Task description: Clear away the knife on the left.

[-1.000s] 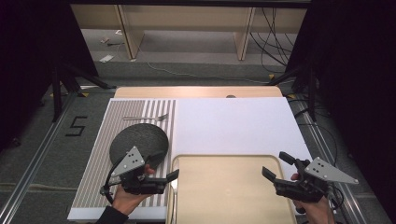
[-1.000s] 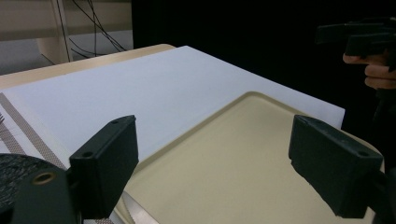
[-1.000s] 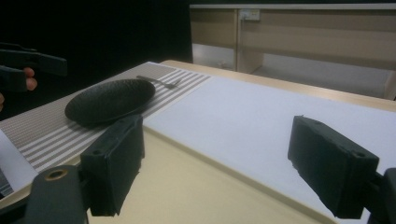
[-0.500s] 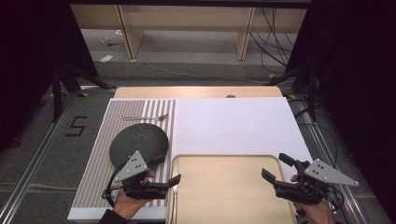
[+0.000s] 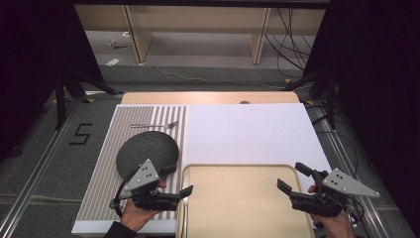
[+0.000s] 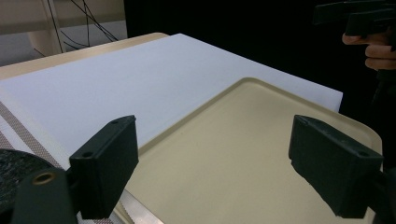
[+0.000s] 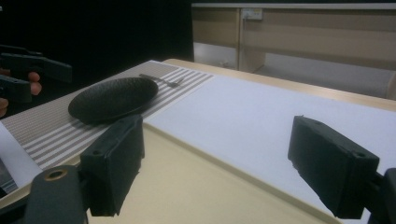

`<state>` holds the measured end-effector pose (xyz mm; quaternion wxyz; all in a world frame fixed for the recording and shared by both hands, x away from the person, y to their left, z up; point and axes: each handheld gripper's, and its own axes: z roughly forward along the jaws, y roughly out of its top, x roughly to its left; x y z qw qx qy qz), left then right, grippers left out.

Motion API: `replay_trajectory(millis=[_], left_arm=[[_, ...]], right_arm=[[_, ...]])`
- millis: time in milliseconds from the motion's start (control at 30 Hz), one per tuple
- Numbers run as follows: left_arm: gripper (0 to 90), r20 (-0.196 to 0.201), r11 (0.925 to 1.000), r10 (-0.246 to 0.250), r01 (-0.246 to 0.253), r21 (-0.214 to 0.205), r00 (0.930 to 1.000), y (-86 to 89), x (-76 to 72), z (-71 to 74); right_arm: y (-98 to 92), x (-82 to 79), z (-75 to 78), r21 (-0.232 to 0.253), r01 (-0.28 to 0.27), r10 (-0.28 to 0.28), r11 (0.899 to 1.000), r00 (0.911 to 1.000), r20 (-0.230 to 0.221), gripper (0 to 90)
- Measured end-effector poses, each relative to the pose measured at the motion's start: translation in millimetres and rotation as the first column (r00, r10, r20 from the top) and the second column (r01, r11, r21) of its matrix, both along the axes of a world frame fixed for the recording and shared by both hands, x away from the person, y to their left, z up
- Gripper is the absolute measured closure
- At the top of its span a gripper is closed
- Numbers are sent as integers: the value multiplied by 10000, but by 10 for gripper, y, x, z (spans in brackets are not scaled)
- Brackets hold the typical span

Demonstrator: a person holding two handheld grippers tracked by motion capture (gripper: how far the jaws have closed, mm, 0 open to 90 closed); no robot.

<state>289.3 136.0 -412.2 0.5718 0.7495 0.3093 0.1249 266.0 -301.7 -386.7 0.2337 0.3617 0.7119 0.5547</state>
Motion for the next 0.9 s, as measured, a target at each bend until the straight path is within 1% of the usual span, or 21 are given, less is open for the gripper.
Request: replay_trajectory(millis=[900], left_arm=[[156,-66,10000,43,-43,5,10000,16,15,-1]], right_arm=[[0,-1,2,-16,-33,33,10000,10000,-12,194]])
